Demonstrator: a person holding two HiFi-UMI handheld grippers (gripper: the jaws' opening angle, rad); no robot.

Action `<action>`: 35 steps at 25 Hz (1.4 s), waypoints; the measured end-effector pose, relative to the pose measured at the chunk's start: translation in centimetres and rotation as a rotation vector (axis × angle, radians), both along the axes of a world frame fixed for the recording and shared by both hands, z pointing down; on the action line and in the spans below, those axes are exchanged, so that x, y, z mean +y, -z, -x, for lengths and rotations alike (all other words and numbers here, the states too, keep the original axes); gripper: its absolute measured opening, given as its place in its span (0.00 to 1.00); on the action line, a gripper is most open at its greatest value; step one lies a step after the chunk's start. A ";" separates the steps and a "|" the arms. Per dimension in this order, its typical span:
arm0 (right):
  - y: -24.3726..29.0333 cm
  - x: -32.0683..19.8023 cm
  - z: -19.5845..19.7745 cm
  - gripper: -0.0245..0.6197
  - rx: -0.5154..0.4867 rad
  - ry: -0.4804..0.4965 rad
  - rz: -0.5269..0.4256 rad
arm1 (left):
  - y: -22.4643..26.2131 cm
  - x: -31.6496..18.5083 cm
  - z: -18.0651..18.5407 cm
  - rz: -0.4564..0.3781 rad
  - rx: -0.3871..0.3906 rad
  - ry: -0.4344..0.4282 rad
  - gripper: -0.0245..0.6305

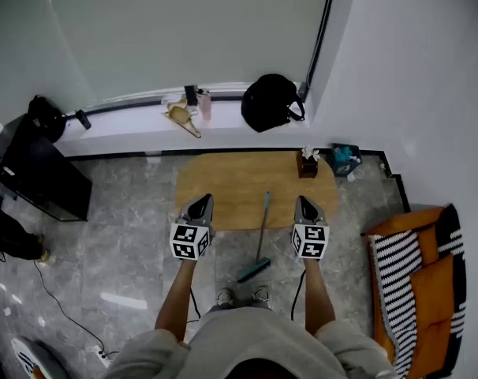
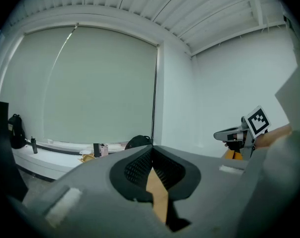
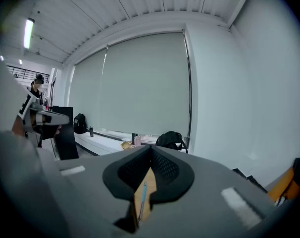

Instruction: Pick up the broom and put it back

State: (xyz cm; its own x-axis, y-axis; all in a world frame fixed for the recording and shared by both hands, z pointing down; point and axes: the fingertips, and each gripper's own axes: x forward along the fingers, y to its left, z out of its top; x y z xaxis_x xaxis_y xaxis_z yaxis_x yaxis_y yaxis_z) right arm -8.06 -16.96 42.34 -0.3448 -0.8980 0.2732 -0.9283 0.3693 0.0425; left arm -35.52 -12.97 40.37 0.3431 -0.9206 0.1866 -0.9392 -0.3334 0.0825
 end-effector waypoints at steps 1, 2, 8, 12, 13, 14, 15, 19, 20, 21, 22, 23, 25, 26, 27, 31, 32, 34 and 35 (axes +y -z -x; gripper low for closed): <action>0.3 0.3 -0.1 0.04 0.002 0.001 -0.002 | 0.5 0.2 0.0 -0.008 -0.001 0.000 0.03; 0.7 0.5 -0.3 0.04 0.005 0.002 -0.006 | 1.0 0.3 0.0 -0.018 -0.001 0.001 0.03; 1.9 2.1 -1.2 0.04 0.014 0.000 -0.024 | 2.7 1.4 0.0 -0.051 -0.007 0.008 0.03; 1.9 3.3 -1.0 0.04 0.034 0.009 -0.026 | 2.9 2.3 0.1 -0.051 -0.009 0.004 0.03; 1.9 3.4 -1.0 0.04 0.038 0.011 -0.027 | 2.9 2.5 0.0 -0.050 -0.010 0.003 0.03; 1.9 3.5 -1.0 0.04 0.042 0.013 -0.027 | 2.8 2.7 -0.1 -0.048 -0.011 0.002 0.03; 1.9 3.7 -1.1 0.04 0.046 0.014 -0.027 | 2.8 2.8 -0.2 -0.046 -0.011 0.001 0.03; 2.2 4.1 -1.0 0.04 0.054 0.008 -0.034 | 2.6 3.3 -0.8 -0.042 -0.012 -0.016 0.03; 2.3 4.0 -0.9 0.04 0.056 0.010 -0.037 | 2.6 3.3 -0.9 -0.042 -0.012 -0.021 0.03; 2.4 3.9 -0.7 0.04 0.057 0.014 -0.039 | 2.6 3.2 -1.0 -0.043 -0.011 -0.025 0.03; 2.5 3.8 -0.5 0.04 0.055 0.019 -0.042 | 2.6 3.1 -1.1 -0.043 -0.011 -0.027 0.03; 2.5 3.7 -0.3 0.04 0.052 0.023 -0.044 | 2.7 3.0 -1.1 -0.044 -0.012 -0.028 0.03; 2.6 3.6 -0.1 0.04 0.047 0.026 -0.045 | 2.7 2.8 -1.3 -0.045 -0.013 -0.032 0.03; 2.5 3.7 0.1 0.04 0.048 0.026 -0.044 | 2.7 2.8 -1.3 -0.046 -0.014 -0.033 0.03; 2.5 3.6 0.2 0.04 0.049 0.025 -0.043 | 2.8 2.7 -1.2 -0.046 -0.013 -0.034 0.03; 2.6 3.5 0.6 0.04 0.050 0.023 -0.045 | 2.8 2.6 -1.0 -0.046 -0.013 -0.034 0.03; 2.6 3.6 0.8 0.04 0.050 0.024 -0.046 | 2.8 2.7 -0.9 -0.046 -0.013 -0.034 0.03; 2.7 3.7 1.1 0.04 0.051 0.027 -0.047 | 2.8 2.8 -0.8 -0.047 -0.015 -0.037 0.03; 2.8 3.7 1.2 0.04 0.051 0.029 -0.047 | 2.8 2.9 -0.8 -0.047 -0.016 -0.039 0.03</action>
